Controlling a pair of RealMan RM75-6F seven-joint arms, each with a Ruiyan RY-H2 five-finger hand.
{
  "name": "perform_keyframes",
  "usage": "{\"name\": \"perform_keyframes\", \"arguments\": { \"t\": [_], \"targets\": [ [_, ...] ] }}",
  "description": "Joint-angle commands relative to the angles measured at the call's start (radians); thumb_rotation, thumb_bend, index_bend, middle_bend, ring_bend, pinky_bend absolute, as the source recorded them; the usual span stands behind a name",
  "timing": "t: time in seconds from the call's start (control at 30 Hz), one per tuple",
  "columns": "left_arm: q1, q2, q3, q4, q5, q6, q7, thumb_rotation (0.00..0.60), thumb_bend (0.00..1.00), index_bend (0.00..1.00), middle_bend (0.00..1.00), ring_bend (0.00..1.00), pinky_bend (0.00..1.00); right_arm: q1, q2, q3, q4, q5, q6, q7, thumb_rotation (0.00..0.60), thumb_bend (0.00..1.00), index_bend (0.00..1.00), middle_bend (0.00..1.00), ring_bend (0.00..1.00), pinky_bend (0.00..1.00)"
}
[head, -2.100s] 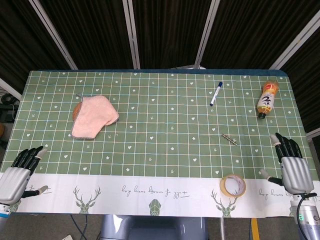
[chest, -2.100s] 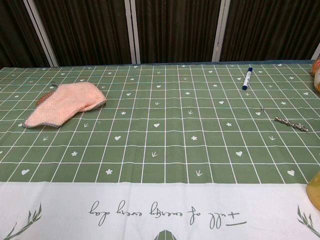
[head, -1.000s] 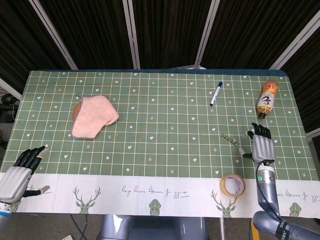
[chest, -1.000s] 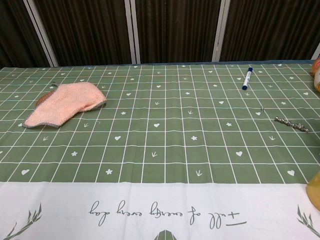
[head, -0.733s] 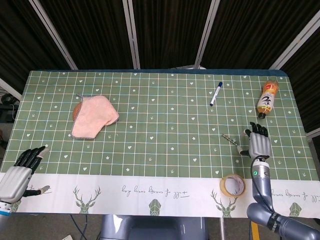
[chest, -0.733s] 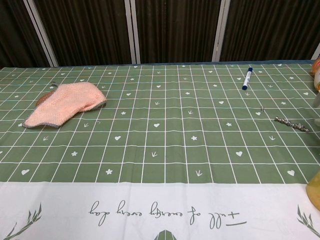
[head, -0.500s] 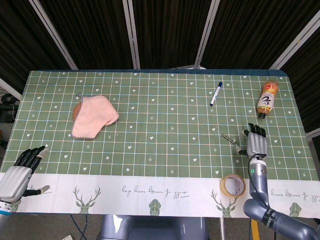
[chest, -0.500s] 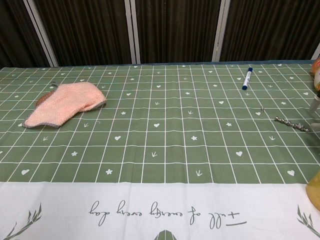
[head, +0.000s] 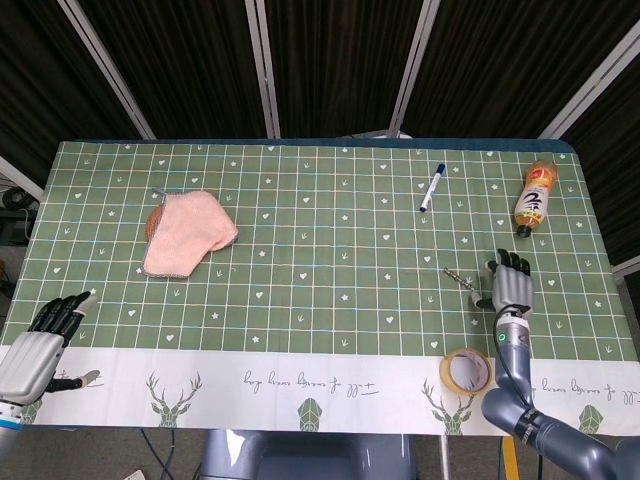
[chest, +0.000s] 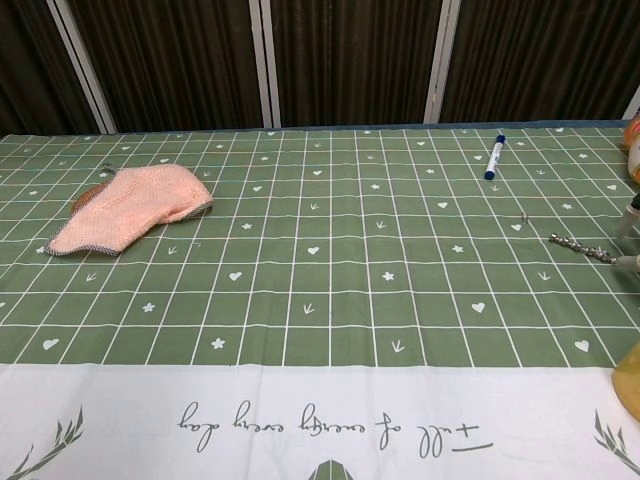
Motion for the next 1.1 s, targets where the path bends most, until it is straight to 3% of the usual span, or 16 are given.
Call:
{"name": "perform_keyframes", "arguments": {
  "t": [0.03, 0.87, 1.1],
  "targets": [
    [0.000, 0.000, 0.000, -0.001, -0.001, -0.001, 0.000, 0.600, 0.08, 0.00, 0.00, 0.00, 0.00, 0.005, -0.010, 0.005, 0.018, 0.005, -0.010, 0.005, 0.600, 0.20, 0.40, 0.07, 0.00, 0.00],
    [-0.004, -0.001, -0.003, -0.005, -0.014, -0.013, -0.001, 0.600, 0.08, 0.00, 0.00, 0.00, 0.00, 0.034, -0.063, 0.039, 0.142, 0.011, -0.058, 0.031, 0.600, 0.22, 0.40, 0.08, 0.00, 0.00],
    [-0.005, 0.001, -0.002, -0.007, -0.014, -0.016, -0.006, 0.600, 0.08, 0.00, 0.00, 0.00, 0.00, 0.018, -0.045, 0.034, 0.077, -0.008, -0.024, 0.030, 0.600, 0.23, 0.40, 0.08, 0.00, 0.00]
  ]
}}
